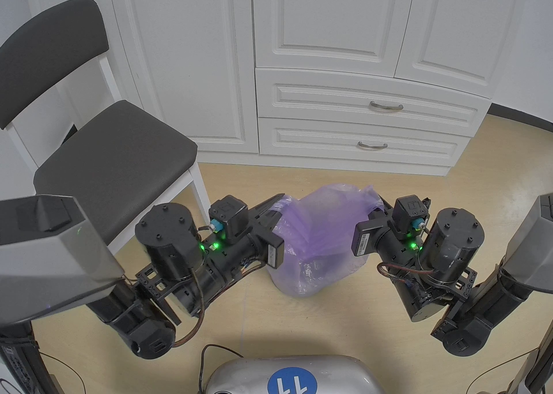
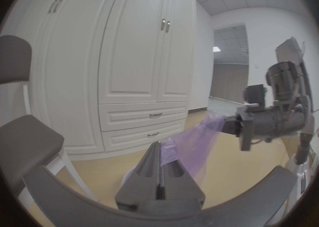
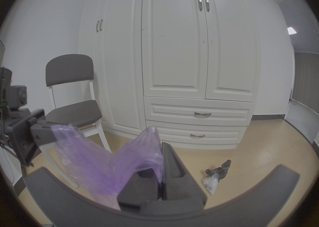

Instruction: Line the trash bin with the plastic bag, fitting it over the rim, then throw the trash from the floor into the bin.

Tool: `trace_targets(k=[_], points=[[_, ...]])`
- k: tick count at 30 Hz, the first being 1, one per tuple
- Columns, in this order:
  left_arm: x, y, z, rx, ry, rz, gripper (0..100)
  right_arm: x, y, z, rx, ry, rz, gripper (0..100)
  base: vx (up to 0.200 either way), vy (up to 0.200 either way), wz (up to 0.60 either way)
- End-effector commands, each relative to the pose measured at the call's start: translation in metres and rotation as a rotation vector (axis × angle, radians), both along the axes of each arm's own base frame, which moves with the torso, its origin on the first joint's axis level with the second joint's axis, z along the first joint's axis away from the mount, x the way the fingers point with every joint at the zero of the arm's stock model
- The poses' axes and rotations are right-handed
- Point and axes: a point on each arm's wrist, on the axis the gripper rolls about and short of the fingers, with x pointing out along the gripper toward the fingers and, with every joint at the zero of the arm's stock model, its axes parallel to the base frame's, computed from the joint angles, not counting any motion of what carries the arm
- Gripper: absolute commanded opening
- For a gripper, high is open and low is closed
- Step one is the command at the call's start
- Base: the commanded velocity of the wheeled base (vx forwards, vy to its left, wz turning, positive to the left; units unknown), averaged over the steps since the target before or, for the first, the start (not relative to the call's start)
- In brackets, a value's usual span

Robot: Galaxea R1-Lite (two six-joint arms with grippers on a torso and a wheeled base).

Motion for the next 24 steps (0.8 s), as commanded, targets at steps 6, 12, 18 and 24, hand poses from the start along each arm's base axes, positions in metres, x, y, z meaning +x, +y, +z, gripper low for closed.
trace_targets(k=[6, 12, 18, 24], points=[[0.04, -0.028, -0.018, -0.109, 0.026, 0.155, 0, 0.017, 0.022, -0.015, 0.082, 0.009, 0.021, 0, 0.0, 0.0, 0.0], [0.052, -0.037, -0.029, -0.141, 0.044, 0.196, 0, 0.027, 0.031, -0.024, 0.137, 0.02, 0.03, 0, 0.0, 0.0, 0.0], [0.058, -0.044, -0.042, -0.136, 0.054, 0.215, 0, 0.037, 0.035, -0.037, 0.167, 0.042, 0.027, 0, 0.0, 0.0, 0.0], [0.062, -0.046, -0.046, -0.136, 0.054, 0.238, 0, 0.05, 0.04, -0.051, 0.192, 0.058, 0.017, 0, 0.0, 0.0, 0.0]])
